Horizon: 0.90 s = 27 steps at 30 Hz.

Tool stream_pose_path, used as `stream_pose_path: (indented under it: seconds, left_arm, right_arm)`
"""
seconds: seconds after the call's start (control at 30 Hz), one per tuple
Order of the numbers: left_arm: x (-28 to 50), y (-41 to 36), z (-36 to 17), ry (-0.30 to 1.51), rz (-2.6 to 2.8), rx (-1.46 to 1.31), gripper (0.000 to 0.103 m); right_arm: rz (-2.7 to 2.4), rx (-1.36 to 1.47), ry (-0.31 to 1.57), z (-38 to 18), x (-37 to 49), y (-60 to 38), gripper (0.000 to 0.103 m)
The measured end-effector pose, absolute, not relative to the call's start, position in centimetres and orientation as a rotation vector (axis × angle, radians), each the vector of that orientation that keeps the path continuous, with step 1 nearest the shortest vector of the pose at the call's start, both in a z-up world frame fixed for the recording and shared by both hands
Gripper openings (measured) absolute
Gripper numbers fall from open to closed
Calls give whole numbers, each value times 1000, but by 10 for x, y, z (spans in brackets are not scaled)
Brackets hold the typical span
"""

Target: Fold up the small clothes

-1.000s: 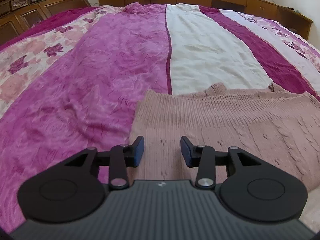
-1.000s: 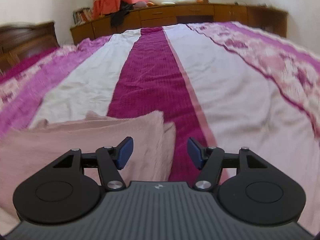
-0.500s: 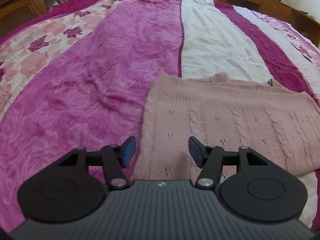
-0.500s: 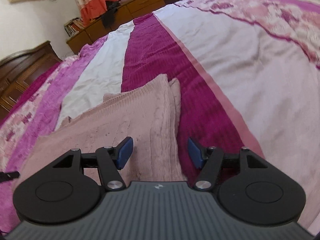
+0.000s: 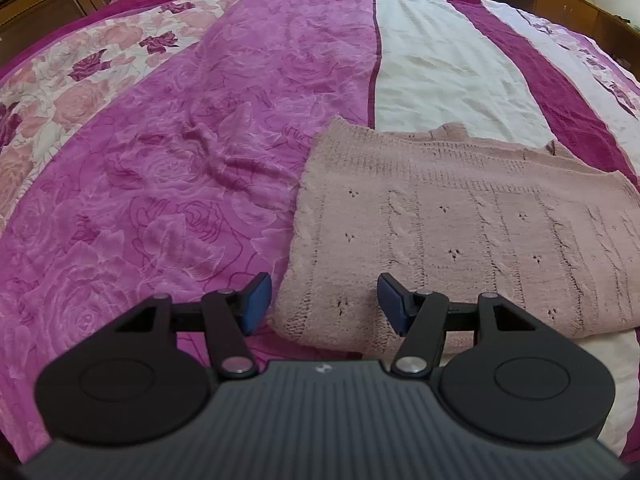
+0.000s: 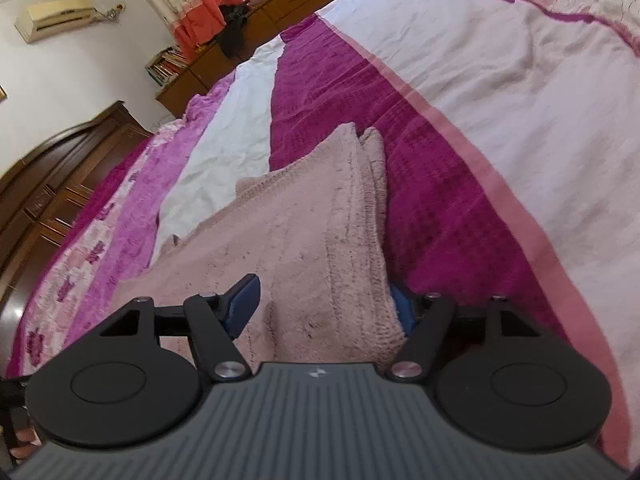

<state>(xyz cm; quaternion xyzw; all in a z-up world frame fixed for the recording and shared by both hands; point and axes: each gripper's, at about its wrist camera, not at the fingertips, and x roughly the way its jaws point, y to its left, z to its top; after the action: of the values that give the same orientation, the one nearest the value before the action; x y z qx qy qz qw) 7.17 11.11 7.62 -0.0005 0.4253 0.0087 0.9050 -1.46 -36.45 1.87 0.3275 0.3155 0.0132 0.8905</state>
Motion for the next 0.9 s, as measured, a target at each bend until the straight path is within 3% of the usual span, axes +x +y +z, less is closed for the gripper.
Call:
stream_pose_path:
  seconds: [0.33, 0.47, 0.53, 0.73, 0.9]
  left_arm:
    - [73, 111, 73, 893, 22, -5, 60]
    - [73, 111, 74, 889, 22, 4, 60]
    - [73, 111, 74, 890, 23, 5, 60]
    - [73, 114, 76, 881, 32, 15, 60]
    - [73, 119, 81, 871, 45, 20, 60]
  right_arm:
    - [71, 673, 652, 13, 4, -358, 74]
    - [52, 668, 651, 10, 5, -359, 50]
    - [51, 682, 649, 8, 4, -362, 44]
    - [69, 710, 631, 15, 4, -362, 34]
    - [112, 666, 568, 42, 7, -347, 31]
